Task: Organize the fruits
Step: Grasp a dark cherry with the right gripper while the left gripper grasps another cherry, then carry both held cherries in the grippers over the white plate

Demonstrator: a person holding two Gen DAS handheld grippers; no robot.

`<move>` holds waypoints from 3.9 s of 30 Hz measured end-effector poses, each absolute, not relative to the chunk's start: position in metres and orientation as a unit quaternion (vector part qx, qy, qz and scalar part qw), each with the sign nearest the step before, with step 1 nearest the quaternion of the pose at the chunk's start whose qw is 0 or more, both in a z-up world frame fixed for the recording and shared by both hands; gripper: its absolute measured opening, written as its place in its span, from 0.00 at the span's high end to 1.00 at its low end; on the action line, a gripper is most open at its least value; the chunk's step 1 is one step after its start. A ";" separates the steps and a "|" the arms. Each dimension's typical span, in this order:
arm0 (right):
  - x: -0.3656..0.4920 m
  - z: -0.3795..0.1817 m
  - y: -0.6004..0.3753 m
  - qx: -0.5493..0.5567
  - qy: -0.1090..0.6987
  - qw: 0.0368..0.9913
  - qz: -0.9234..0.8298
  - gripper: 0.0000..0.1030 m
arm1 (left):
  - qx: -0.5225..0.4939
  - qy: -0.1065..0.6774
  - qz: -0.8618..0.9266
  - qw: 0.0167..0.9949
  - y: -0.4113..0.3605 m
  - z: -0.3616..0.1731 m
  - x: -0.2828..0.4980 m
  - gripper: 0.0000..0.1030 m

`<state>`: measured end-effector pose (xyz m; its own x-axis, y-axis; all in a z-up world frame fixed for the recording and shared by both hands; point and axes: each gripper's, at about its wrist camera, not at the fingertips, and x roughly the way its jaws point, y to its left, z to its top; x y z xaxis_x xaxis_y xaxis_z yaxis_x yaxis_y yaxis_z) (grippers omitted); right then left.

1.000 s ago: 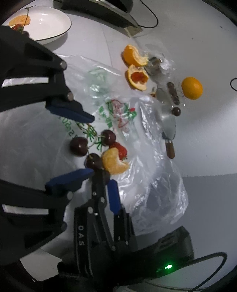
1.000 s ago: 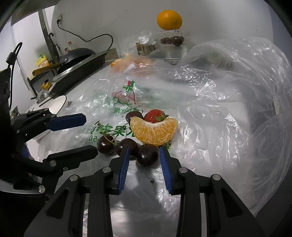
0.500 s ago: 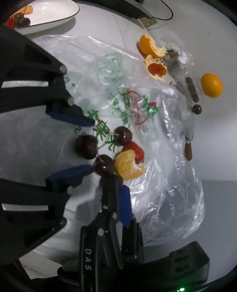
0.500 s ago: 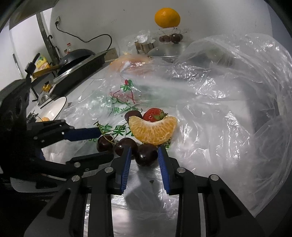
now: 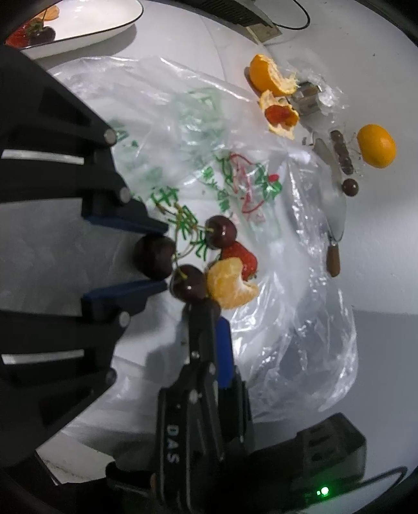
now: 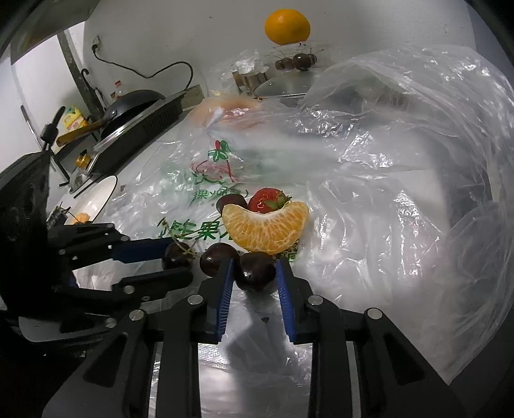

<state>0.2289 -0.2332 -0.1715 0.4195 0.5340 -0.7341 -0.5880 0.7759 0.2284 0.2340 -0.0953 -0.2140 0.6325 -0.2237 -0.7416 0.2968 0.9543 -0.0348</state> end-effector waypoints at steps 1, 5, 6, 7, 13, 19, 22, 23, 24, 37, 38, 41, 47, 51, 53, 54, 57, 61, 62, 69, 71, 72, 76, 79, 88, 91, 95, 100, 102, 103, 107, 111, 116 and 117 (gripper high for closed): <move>0.228 -0.170 -0.232 -0.037 0.421 0.844 0.331 0.72 | 0.045 0.402 -0.145 0.903 -0.094 -0.212 0.233 0.71; 0.219 -0.163 -0.229 -0.045 0.406 0.854 0.322 0.85 | 0.040 0.393 -0.145 0.907 -0.090 -0.203 0.225 0.71; 0.216 -0.161 -0.229 -0.047 0.404 0.856 0.318 0.86 | 0.039 0.392 -0.145 0.908 -0.089 -0.202 0.223 0.71; 0.215 -0.159 -0.229 -0.048 0.403 0.857 0.317 0.86 | 0.038 0.389 -0.145 0.909 -0.087 -0.200 0.221 0.71; 0.213 -0.163 -0.226 -0.060 0.411 0.858 0.302 0.86 | 0.035 0.377 -0.149 0.913 -0.085 -0.191 0.206 0.71; 0.219 -0.169 -0.223 -0.044 0.423 0.855 0.297 0.69 | 0.028 0.371 -0.146 0.917 -0.078 -0.185 0.198 0.71; 0.223 -0.174 -0.220 -0.042 0.434 0.849 0.298 0.68 | 0.025 0.367 -0.141 0.919 -0.074 -0.182 0.196 0.71; 0.223 -0.174 -0.220 -0.043 0.434 0.849 0.298 0.68 | 0.024 0.366 -0.140 0.920 -0.073 -0.181 0.196 0.71; 0.225 -0.175 -0.220 -0.041 0.435 0.849 0.298 0.68 | 0.023 0.366 -0.138 0.920 -0.072 -0.181 0.196 0.71; 0.208 -0.159 -0.215 -0.060 0.408 0.861 0.296 0.71 | 0.018 0.360 -0.140 0.922 -0.062 -0.176 0.186 0.71; 0.206 -0.157 -0.214 -0.060 0.406 0.862 0.296 0.71 | 0.018 0.360 -0.140 0.922 -0.062 -0.176 0.185 0.71; 0.197 -0.147 -0.210 -0.056 0.393 0.863 0.311 0.71 | 0.020 0.363 -0.137 0.921 -0.060 -0.177 0.182 0.71; 0.185 -0.141 -0.187 -0.066 0.382 0.857 0.339 0.71 | 0.018 0.384 -0.136 0.913 -0.054 -0.187 0.175 0.71; 0.180 -0.150 -0.171 -0.069 0.389 0.849 0.350 0.71 | 0.007 0.389 -0.143 0.910 -0.049 -0.190 0.170 0.71; 0.179 -0.152 -0.167 -0.070 0.391 0.849 0.349 0.71 | 0.006 0.390 -0.144 0.910 -0.047 -0.191 0.168 0.71; 0.180 -0.152 -0.167 -0.069 0.391 0.849 0.349 0.71 | 0.006 0.390 -0.146 0.909 -0.047 -0.191 0.167 0.71; 0.179 -0.152 -0.165 -0.071 0.391 0.850 0.345 0.71 | 0.004 0.385 -0.159 0.909 -0.046 -0.189 0.162 0.71; 0.178 -0.147 -0.166 -0.076 0.388 0.854 0.340 0.71 | 0.009 0.382 -0.167 0.909 -0.049 -0.188 0.158 0.71; 0.177 -0.145 -0.166 -0.078 0.386 0.855 0.338 0.71 | 0.008 0.381 -0.168 0.909 -0.049 -0.187 0.157 0.71; 0.169 -0.135 -0.163 -0.087 0.375 0.861 0.331 0.71 | 0.003 0.371 -0.159 0.915 -0.038 -0.181 0.149 0.71; 0.165 -0.131 -0.161 -0.090 0.371 0.863 0.330 0.71 | 0.001 0.368 -0.155 0.917 -0.033 -0.179 0.146 0.71; 0.164 -0.129 -0.159 -0.092 0.369 0.864 0.330 0.71 | 0.001 0.366 -0.154 0.918 -0.030 -0.177 0.144 0.71; 0.156 -0.121 -0.148 -0.100 0.361 0.865 0.334 0.71 | -0.003 0.358 -0.146 0.922 -0.019 -0.173 0.137 0.71; 0.150 -0.116 -0.138 -0.106 0.356 0.865 0.338 0.71 | -0.008 0.350 -0.139 0.926 -0.008 -0.169 0.129 0.71; 0.132 -0.103 -0.099 -0.119 0.339 0.863 0.355 0.71 | -0.020 0.326 -0.114 0.938 0.030 -0.158 0.106 0.71; 0.127 -0.102 -0.085 -0.124 0.338 0.860 0.361 0.71 | -0.025 0.318 -0.107 0.942 0.044 -0.155 0.099 0.71; 0.120 -0.102 -0.063 -0.135 0.337 0.855 0.372 0.71 | -0.033 0.310 -0.095 0.945 0.063 -0.153 0.091 0.71; 0.115 -0.103 -0.038 -0.144 0.337 0.847 0.385 0.71 | -0.046 0.304 -0.076 0.949 0.088 -0.154 0.081 0.71; 0.114 -0.104 -0.028 -0.148 0.338 0.844 0.390 0.71 | -0.050 0.301 -0.068 0.950 0.097 -0.154 0.078 0.71; 0.113 -0.105 -0.023 -0.150 0.338 0.842 0.392 0.71 | -0.052 0.300 -0.063 0.950 0.102 -0.154 0.076 0.71; 0.112 -0.108 -0.004 -0.156 0.340 0.837 0.400 0.71 | -0.057 0.296 -0.044 0.952 0.120 -0.156 0.070 0.71; 0.114 -0.111 0.012 -0.160 0.341 0.833 0.406 0.71 | -0.060 0.295 -0.028 0.953 0.136 -0.159 0.069 0.71; 0.118 -0.116 0.027 -0.163 0.345 0.829 0.410 0.71 | -0.061 0.295 -0.013 0.953 0.153 -0.164 0.069 0.71; 0.118 -0.117 0.029 -0.163 0.346 0.828 0.410 0.71 | -0.062 0.295 -0.011 0.953 0.156 -0.164 0.070 0.71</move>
